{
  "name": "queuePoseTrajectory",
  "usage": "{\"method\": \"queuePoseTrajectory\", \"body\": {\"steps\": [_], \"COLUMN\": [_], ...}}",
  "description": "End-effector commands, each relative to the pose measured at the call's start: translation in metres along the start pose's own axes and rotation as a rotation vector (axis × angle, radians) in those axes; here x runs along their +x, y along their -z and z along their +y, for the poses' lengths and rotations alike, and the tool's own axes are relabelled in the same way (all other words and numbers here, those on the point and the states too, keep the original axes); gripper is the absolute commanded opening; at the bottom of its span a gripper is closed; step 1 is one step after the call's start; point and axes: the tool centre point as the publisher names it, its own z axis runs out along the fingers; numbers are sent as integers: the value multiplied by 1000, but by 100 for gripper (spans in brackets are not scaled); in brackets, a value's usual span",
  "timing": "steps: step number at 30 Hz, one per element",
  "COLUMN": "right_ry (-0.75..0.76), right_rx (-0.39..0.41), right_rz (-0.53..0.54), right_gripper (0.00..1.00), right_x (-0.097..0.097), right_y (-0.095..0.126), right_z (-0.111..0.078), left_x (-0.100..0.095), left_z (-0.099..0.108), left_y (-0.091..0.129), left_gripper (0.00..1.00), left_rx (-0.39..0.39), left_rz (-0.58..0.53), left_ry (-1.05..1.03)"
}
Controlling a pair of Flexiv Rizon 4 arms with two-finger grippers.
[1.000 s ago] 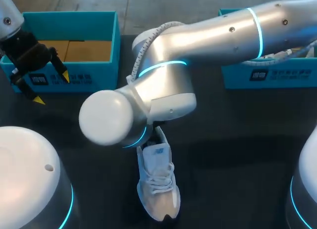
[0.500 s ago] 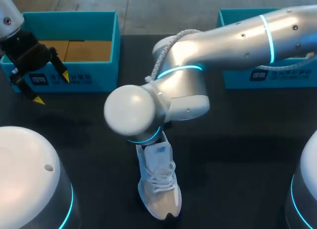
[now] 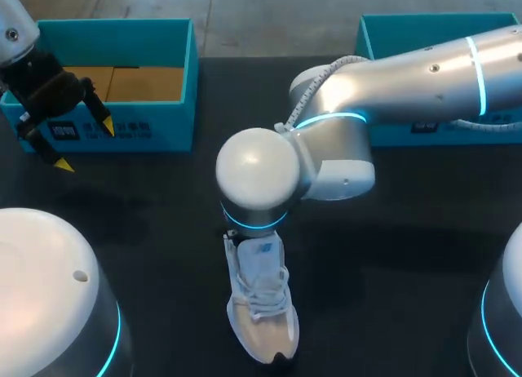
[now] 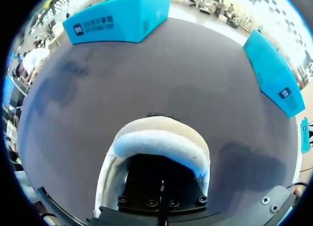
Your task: Take the shoe out of the shoebox, open the shoe tongue, remove and reinsert the insole, then place the shoe into the shoebox
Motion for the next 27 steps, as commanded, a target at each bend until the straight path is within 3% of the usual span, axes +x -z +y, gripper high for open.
{"method": "queuePoseTrajectory", "body": {"steps": [1, 8, 18, 27], "right_ry": [4, 11, -24, -24], "right_rx": [-1, 19, 148, 120], "right_rz": [-29, -4, 90, 36], "right_gripper": [0, 0, 0, 0], "right_x": [5, 12, 18, 17], "right_y": [15, 11, -25, 12], "right_z": [-3, -2, -17, -15], "left_x": [0, 0, 0, 0], "left_z": [0, 0, 0, 0], "left_y": [0, 0, 0, 0], "left_gripper": [100, 100, 100, 100], "left_rx": [-3, -3, -3, -3], "left_rz": [2, 2, 2, 2], "left_ry": [0, 0, 0, 0]}}
